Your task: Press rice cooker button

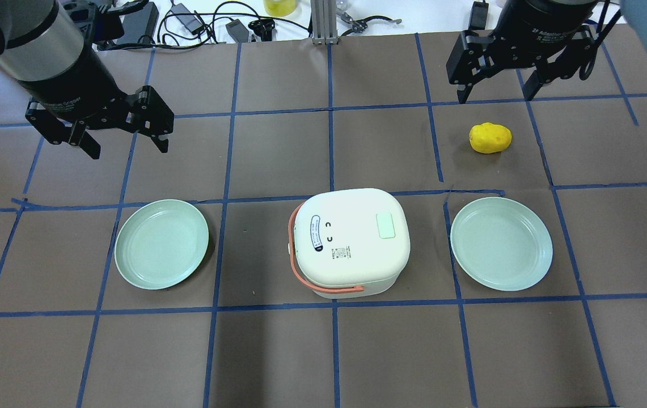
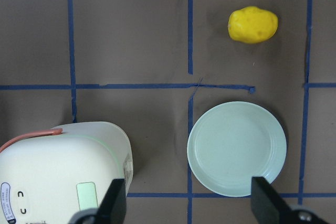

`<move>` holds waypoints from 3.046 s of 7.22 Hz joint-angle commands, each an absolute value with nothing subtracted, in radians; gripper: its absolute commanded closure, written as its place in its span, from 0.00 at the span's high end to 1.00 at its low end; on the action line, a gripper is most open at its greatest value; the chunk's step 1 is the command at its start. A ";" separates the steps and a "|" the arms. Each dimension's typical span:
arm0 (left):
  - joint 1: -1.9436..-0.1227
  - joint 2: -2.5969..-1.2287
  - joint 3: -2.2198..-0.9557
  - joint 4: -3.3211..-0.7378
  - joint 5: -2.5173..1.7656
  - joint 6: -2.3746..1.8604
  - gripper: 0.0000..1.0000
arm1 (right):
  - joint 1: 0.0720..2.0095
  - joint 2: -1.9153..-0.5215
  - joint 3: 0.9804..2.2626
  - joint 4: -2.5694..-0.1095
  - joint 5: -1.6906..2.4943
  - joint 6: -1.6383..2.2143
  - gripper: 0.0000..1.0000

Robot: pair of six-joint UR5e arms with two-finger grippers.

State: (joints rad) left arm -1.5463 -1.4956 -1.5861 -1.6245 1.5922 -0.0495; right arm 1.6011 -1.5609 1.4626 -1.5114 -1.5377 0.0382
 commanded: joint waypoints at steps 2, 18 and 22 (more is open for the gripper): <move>-1.546 -1.496 -1.586 -1.624 1.592 -0.051 1.00 | 1.751 -1.560 1.570 -1.483 -1.497 0.181 0.45; -1.546 -1.496 -1.586 -1.624 1.592 -0.049 1.00 | 1.901 -1.534 1.842 -1.792 -1.522 0.219 0.03; -1.546 -1.496 -1.586 -1.624 1.592 -0.049 1.00 | 1.899 -1.535 1.838 -1.792 -1.528 0.219 0.00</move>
State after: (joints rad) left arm -1.5462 -1.4956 -1.5861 -1.6245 1.5923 -0.0495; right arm 1.8998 -1.5344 1.8395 -1.7905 -1.5232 0.2193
